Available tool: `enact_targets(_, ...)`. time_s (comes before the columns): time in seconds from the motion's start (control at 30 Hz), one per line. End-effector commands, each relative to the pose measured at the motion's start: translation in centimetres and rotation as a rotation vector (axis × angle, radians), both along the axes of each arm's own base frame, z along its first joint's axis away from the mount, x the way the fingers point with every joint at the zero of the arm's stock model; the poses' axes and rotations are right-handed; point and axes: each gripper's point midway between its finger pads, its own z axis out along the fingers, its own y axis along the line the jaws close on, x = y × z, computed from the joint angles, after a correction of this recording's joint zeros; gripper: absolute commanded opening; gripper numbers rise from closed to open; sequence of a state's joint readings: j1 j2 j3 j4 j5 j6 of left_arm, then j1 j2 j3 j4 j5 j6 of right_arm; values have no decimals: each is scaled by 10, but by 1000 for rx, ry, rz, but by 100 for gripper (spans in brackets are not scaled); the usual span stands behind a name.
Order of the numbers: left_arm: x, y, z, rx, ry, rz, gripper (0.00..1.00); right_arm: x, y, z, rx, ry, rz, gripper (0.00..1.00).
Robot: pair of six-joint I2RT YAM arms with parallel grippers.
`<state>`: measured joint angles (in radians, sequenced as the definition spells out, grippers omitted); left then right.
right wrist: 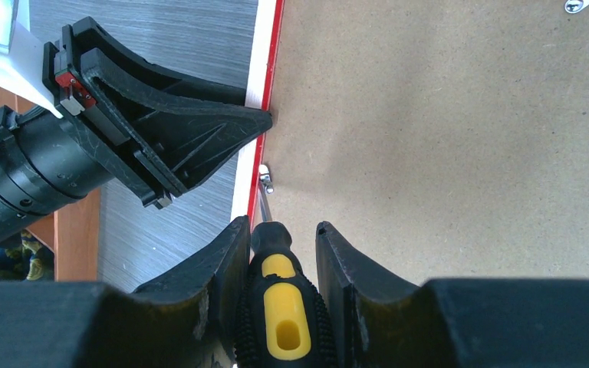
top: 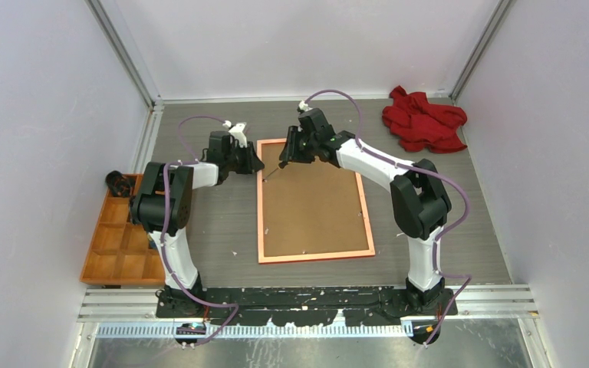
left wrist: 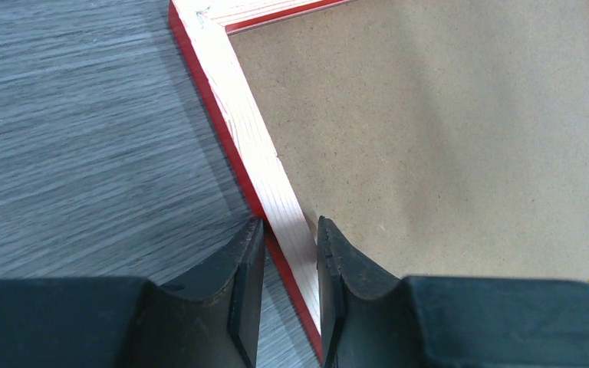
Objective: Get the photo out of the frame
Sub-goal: Release the photo frame item from the photo frame.
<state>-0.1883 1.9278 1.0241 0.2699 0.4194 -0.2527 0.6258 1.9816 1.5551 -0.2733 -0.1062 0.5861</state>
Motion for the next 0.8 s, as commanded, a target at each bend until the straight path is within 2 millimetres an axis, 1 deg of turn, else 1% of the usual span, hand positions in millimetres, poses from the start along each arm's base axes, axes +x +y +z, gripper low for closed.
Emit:
enact_targets(0.0, -12, -8, 5, 6, -17, -68, 19, 8, -7, -7, -40, 7, -40, 1)
enact_targets(0.07, -12, -8, 5, 6, -18, -68, 19, 10, -12, -8, -59, -2, -55, 1)
enact_targets(0.33, -12, -8, 5, 6, -18, -68, 19, 20, -27, 1, -59, -21, -106, 1)
enact_targets(0.63, -11, -7, 6, 7, -21, -66, 19, 21, -29, 8, -52, -30, -109, 1)
enact_targets(0.77, -12, -7, 6, 7, -20, -66, 19, 23, -33, 18, -47, -48, -110, 1)
